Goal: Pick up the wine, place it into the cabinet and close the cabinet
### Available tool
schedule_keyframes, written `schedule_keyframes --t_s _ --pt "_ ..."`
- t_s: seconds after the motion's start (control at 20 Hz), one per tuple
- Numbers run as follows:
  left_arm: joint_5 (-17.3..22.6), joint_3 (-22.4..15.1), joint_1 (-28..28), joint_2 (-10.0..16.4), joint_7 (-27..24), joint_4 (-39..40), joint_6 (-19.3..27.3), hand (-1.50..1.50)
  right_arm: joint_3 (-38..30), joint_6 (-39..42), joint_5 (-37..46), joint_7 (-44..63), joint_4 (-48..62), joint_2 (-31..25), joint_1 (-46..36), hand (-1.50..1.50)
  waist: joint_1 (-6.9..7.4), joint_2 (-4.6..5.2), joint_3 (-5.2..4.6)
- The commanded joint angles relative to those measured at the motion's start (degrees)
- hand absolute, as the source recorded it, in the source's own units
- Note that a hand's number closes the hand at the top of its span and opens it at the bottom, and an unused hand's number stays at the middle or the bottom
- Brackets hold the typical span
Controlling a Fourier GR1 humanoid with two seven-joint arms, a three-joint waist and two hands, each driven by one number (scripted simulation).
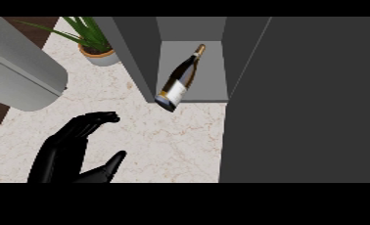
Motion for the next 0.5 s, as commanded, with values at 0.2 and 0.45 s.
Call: schedule_keyframes --t_s 0.2,0.45 --pt "6.8 8.61 3.65 5.11 -0.94 -2.02 -9.11 1.5 3.16 -0.09 3.08 1.98 -9.01 1.54 1.09 1.5 0.08 0.13 0.05" --pt "9.19 12.44 7.66 6.98 -2.18 -2.51 -13.62 1.5 0.11 3.77 -8.34 2.94 -7.34 -2.36 2.01 1.5 0.22 0.19 0.07"
